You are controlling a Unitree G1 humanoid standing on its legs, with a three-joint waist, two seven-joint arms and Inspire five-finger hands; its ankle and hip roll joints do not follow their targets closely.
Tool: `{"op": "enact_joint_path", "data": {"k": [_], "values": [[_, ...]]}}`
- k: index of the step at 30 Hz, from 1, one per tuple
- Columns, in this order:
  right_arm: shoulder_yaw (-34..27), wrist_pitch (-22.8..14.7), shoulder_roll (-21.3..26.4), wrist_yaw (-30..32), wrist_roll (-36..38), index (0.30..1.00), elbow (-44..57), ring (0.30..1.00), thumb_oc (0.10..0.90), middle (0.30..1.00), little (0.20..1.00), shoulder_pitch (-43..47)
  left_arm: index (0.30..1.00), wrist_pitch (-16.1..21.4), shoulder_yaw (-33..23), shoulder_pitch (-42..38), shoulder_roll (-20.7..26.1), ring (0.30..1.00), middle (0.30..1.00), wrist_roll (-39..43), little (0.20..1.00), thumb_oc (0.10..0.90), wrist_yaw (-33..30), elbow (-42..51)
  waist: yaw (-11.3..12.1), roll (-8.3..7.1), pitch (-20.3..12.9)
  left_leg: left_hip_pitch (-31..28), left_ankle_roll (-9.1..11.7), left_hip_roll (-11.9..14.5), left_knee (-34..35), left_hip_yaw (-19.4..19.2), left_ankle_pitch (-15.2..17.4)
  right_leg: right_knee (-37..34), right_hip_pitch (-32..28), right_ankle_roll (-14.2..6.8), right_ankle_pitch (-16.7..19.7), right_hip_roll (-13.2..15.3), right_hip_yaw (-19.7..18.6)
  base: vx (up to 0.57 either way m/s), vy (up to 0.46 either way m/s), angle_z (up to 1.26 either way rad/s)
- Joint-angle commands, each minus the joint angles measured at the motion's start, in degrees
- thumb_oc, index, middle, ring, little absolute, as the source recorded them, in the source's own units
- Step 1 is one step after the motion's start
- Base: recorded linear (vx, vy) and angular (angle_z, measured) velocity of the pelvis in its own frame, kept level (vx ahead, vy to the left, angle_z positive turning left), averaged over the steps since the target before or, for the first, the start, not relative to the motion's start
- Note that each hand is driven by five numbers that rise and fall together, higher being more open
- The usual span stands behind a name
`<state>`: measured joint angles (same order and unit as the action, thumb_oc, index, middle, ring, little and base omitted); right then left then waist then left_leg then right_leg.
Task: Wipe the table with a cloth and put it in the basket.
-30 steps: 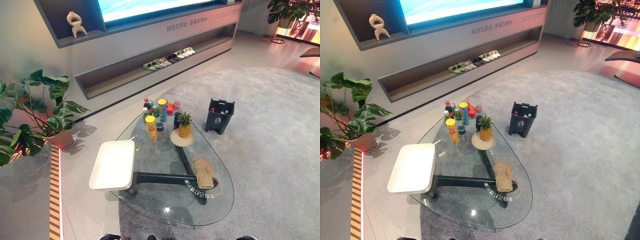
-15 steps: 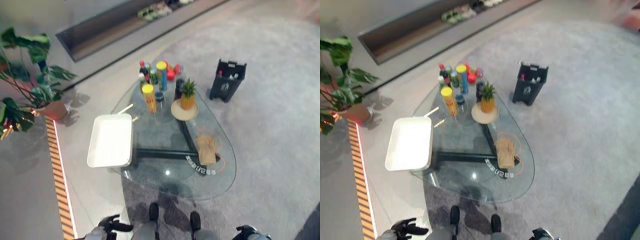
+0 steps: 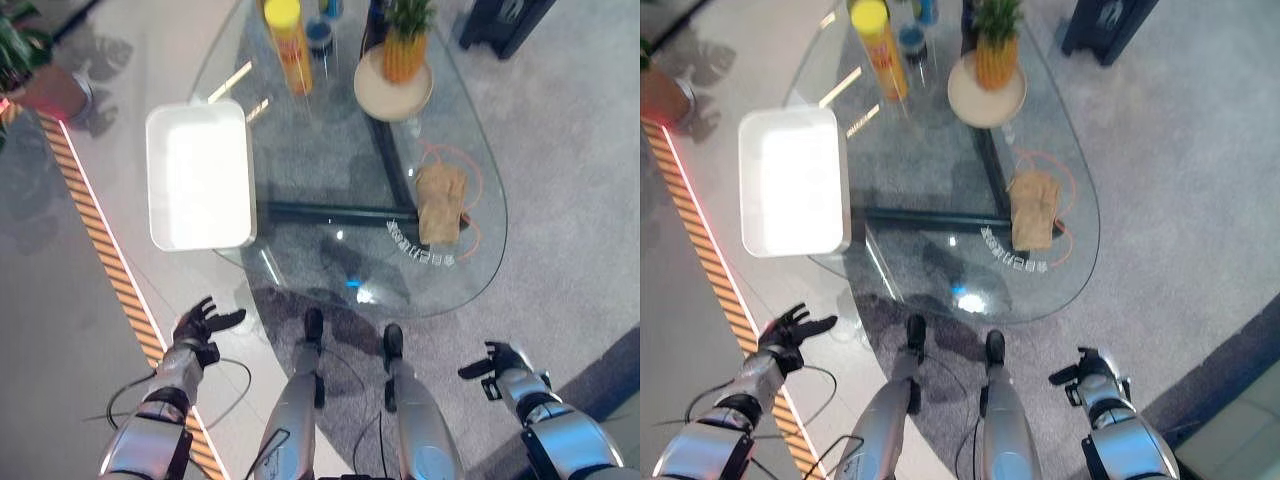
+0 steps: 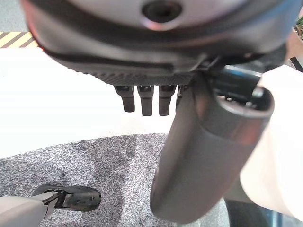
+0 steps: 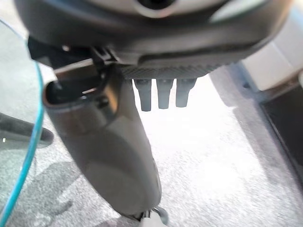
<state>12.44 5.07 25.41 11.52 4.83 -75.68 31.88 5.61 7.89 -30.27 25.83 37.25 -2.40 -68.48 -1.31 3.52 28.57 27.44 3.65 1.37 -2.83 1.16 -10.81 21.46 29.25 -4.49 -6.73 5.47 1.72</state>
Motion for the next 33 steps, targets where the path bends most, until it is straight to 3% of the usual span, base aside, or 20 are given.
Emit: {"op": "enact_joint_path", "data": {"k": [1, 8, 20, 23, 24, 25, 26, 31, 33], "values": [[-0.1, 0.95, 3.96, 2.99, 2.34, 0.9, 0.56, 0.9, 0.8, 0.9, 0.9, -3.5, 0.9, 0.58, -1.4, 2.83, 2.07, 0.9, 0.9, 0.58, 0.9, 0.8, -3.08, -0.89, 0.46, -1.29, -2.75, 5.84, 0.17, 0.79, -11.96, 0.49, 8.95, -1.68, 5.42, -0.78, 5.63, 1.57, -0.78, -0.05, -0.049, 0.06], [-1.03, 0.38, 5.22, 4.46, 2.11, 0.9, 0.53, 0.9, 0.8, 0.9, 0.9, -1.29, 0.9, 1.37, -2.49, 2.8, 2.57, 0.9, 0.9, 2.57, 0.9, 0.8, -4.49, 0.65, 1.07, -1.12, -1.55, 12.54, -0.82, 0.48, -20.66, 1.17, 12.14, 6.01, 12.16, -0.09, 3.22, 0.66, -1.42, -0.02, -0.035, 0.04], [-2.15, -0.69, 6.08, 6.45, 2.84, 0.9, 0.31, 0.9, 0.8, 0.9, 0.9, 0.15, 0.9, 0.99, -3.17, 2.95, 3.21, 0.9, 0.9, 2.63, 0.9, 0.8, -3.59, 0.51, 1.47, -1.23, -0.05, 14.5, -1.23, 0.58, -22.93, 1.62, 13.09, 8.12, 14.21, 0.43, 2.63, 0.32, -1.11, 0.0, -0.008, -0.03], [-3.49, -1.42, 6.9, 9.13, 7.83, 0.9, -0.69, 0.9, 0.8, 0.9, 0.9, 0.84, 0.9, 1.02, -2.83, 2.59, 3.3, 0.9, 0.9, 2.92, 0.9, 0.8, -3.14, 0.17, 1.44, -1.09, 0.33, 14.33, -1.2, 0.57, -23.03, 1.75, 13.1, 7.96, 14.0, 0.55, 2.72, 0.41, -1.06, 0.0, 0.0, 0.0], [-6.23, -5.11, 7.68, 12.67, 18.18, 0.9, -0.77, 0.9, 0.8, 0.9, 0.9, 1.3, 0.9, 1.18, -2.58, 2.62, 3.05, 0.9, 0.9, 3.26, 0.9, 0.8, -2.73, 0.08, 1.33, -0.9, 0.49, 14.17, -1.17, 0.57, -23.17, 1.82, 13.23, 7.85, 13.81, 0.55, 2.76, 0.5, -1.1, 0.02, 0.018, 0.04], [-6.63, -5.74, 7.75, 13.29, 19.15, 0.9, -0.69, 0.9, 0.8, 0.9, 0.9, 1.29, 0.9, 1.23, -2.55, 2.68, 3.0, 0.9, 0.9, 3.31, 0.9, 0.8, -2.71, 0.09, 1.34, -0.88, 0.55, 14.1, -1.17, 0.59, -23.2, 1.83, 13.27, 7.85, 13.73, 0.54, 2.75, 0.5, -1.1, 0.05, 0.031, 0.02], [-11.62, -9.89, 7.37, 15.24, 27.1, 0.9, 0.65, 0.9, 0.8, 0.9, 0.9, 0.73, 0.9, 2.33, -2.63, 3.73, 2.19, 0.9, 0.9, 3.45, 0.9, 0.8, -2.61, 0.11, 1.08, -0.87, 0.94, 13.57, -1.24, 0.69, -23.36, 1.81, 13.7, 7.91, 13.17, 0.4, 2.6, 0.45, -1.21, 0.04, 0.02, 0.01], [-16.11, -20.8, 7.06, 16.67, 34.21, 0.9, 4.86, 0.9, 0.8, 0.9, 0.9, 1.88, 0.9, 3.16, -2.0, 4.31, 1.06, 0.9, 0.9, 3.84, 0.9, 0.8, -3.51, 0.82, 1.02, -0.73, 1.22, 13.1, -1.26, 0.6, -22.26, 1.77, 13.43, 6.99, 12.81, 0.23, 3.08, 0.63, -0.92, 0.01, 0.004, 0.0], [-16.07, -23.01, 7.31, 20.02, 34.45, 0.9, 9.45, 0.9, 0.8, 0.9, 0.9, 3.03, 0.9, 2.94, -1.9, 4.51, 1.19, 0.9, 0.9, 4.23, 0.9, 0.8, -3.73, 1.27, 0.96, -0.79, 1.22, 13.04, -1.18, 0.56, -21.89, 1.76, 13.31, 6.59, 12.81, 0.23, 3.26, 0.65, -0.79, 0.0, 0.0, 0.0]]}}
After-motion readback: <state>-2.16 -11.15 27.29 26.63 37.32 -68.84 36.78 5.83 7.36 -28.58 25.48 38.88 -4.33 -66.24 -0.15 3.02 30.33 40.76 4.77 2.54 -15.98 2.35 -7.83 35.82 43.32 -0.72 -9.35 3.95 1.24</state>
